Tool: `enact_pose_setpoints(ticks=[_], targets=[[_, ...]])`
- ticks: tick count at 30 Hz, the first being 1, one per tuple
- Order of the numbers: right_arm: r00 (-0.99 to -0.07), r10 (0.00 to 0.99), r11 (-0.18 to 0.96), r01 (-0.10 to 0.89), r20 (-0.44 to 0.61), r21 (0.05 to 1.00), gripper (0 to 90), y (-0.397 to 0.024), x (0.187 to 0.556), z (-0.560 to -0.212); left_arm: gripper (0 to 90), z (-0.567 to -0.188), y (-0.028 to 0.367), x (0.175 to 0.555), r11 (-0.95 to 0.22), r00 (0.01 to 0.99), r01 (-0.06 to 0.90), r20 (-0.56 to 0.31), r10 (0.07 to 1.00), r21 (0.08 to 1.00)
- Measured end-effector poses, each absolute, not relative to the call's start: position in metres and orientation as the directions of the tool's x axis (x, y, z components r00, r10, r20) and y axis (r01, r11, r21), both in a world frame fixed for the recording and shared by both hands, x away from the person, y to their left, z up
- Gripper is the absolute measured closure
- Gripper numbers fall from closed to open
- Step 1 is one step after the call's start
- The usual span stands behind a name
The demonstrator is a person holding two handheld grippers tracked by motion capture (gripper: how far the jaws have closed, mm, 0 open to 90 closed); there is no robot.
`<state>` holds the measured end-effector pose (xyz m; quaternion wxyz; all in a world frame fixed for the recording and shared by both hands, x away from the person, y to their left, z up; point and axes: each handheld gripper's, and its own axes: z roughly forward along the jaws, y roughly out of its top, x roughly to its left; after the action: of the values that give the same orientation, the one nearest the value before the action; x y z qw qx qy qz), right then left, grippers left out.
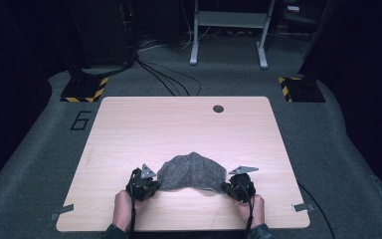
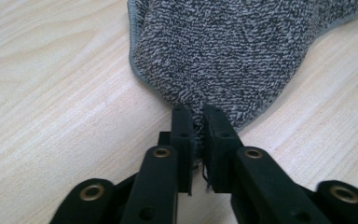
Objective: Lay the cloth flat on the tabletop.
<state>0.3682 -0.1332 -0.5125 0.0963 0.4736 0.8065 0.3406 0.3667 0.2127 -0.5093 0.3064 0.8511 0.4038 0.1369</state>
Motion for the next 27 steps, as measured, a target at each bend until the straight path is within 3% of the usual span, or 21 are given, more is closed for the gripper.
enact_pose_setpoints(ticks=[19, 22, 27], targets=[[-0.545, 0.826, 0.302, 0.645, 0.145, 0.701, 90.0, -0.147, 0.355, -0.479, 88.0, -0.498, 0.224, 0.363, -0.425, 0.632, 0.612, -0.089, 0.77, 0.667], [-0.543, 0.829, 0.308, 0.64, 0.131, 0.704, 90.0, -0.148, 0.371, -0.471, 88.3, -0.491, 0.225, 0.38, -0.414, 0.632, 0.61, -0.101, 0.768, 0.675], [-0.556, 0.829, 0.346, 0.593, 0.058, 0.727, 90.0, -0.146, 0.435, -0.442, 88.6, -0.461, 0.23, 0.443, -0.391, 0.612, 0.603, -0.089, 0.786, 0.695]])
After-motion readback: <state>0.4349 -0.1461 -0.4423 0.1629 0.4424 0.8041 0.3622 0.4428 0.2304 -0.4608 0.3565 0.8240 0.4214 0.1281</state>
